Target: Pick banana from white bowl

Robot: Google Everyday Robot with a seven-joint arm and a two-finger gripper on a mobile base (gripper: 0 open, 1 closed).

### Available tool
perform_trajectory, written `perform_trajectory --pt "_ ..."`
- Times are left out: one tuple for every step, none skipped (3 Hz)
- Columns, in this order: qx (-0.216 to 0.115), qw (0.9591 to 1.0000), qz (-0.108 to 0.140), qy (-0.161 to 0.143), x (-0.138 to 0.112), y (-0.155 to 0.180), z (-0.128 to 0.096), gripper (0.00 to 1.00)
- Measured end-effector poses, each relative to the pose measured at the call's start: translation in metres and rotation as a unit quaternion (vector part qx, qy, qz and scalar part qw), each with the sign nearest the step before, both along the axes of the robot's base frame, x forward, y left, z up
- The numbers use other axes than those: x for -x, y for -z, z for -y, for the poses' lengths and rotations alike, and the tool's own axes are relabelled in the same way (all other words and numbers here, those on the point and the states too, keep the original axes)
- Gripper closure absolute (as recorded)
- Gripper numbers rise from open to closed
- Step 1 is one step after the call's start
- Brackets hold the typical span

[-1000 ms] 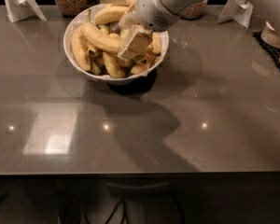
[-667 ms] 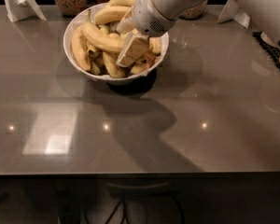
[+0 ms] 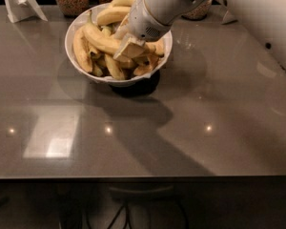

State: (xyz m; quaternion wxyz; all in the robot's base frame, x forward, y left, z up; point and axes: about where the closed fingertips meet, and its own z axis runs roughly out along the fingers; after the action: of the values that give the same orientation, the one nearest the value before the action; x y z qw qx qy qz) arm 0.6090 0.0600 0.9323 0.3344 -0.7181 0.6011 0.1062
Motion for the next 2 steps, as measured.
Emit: perform_trajectory --pt "0.0 1.0 0.001 0.0 -0.0002 -0.0002 -0.0002 0.85" --pt "-0.001 1.0 0.004 0.0 -0.0015 -0.0019 -0.0008 1.0"
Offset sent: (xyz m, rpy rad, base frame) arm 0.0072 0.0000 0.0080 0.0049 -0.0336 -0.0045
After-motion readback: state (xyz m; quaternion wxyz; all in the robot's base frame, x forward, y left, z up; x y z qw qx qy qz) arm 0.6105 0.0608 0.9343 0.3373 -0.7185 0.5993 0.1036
